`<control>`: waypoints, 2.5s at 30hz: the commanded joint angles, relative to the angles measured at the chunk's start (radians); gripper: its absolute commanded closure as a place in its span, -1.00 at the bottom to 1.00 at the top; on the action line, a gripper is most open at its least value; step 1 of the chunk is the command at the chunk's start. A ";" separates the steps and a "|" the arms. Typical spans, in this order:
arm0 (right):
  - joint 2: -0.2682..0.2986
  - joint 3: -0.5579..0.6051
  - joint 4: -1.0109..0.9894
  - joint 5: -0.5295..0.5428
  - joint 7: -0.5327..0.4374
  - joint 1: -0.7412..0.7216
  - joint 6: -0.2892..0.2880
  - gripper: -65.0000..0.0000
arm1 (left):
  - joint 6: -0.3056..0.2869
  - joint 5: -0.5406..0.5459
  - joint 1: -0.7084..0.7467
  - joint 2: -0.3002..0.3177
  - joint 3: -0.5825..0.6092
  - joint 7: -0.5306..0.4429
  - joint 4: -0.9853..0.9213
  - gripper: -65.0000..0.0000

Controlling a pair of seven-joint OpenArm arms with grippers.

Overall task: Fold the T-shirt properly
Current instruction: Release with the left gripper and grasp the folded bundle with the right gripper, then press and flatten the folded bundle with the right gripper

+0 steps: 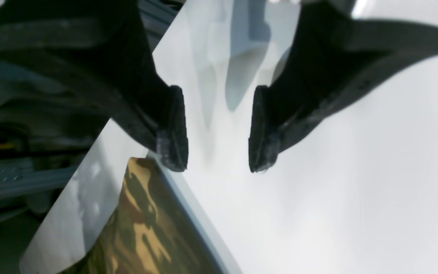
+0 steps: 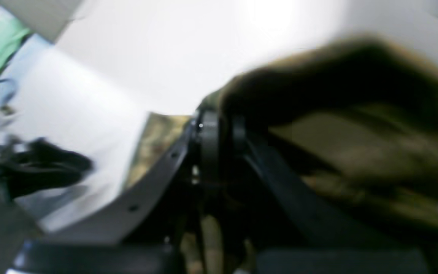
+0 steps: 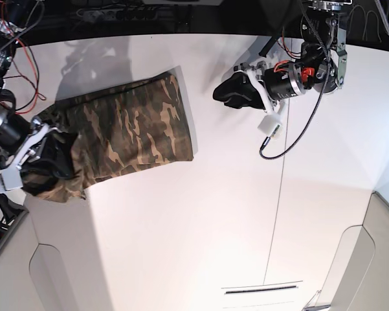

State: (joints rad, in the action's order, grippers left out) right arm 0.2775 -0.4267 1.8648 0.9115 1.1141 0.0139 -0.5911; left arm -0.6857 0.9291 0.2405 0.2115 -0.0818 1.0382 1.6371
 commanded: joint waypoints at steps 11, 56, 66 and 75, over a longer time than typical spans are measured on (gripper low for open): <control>-0.203 0.257 -0.005 -0.154 -0.048 -0.002 -0.003 1.00 | -0.012 0.024 -0.011 -0.012 -0.002 -0.022 0.003 0.10; -0.130 0.144 -0.153 -0.091 -0.122 0.045 0.003 0.93 | -0.012 0.083 -0.011 -0.010 -0.005 0.015 0.006 0.10; -0.205 0.485 -0.172 -0.119 -0.119 0.072 0.000 0.97 | -0.012 0.079 -0.010 -0.010 -0.005 0.016 0.006 0.10; -0.279 0.534 -0.140 -0.153 -0.123 0.058 0.000 0.97 | -0.012 0.113 -0.010 0.004 -0.005 0.072 0.025 0.58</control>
State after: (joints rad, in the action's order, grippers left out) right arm 0.0021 0.1089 1.7023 0.7364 1.0153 0.0875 -0.5835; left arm -0.6861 1.0145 0.2390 0.2058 -0.0830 1.1217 1.6398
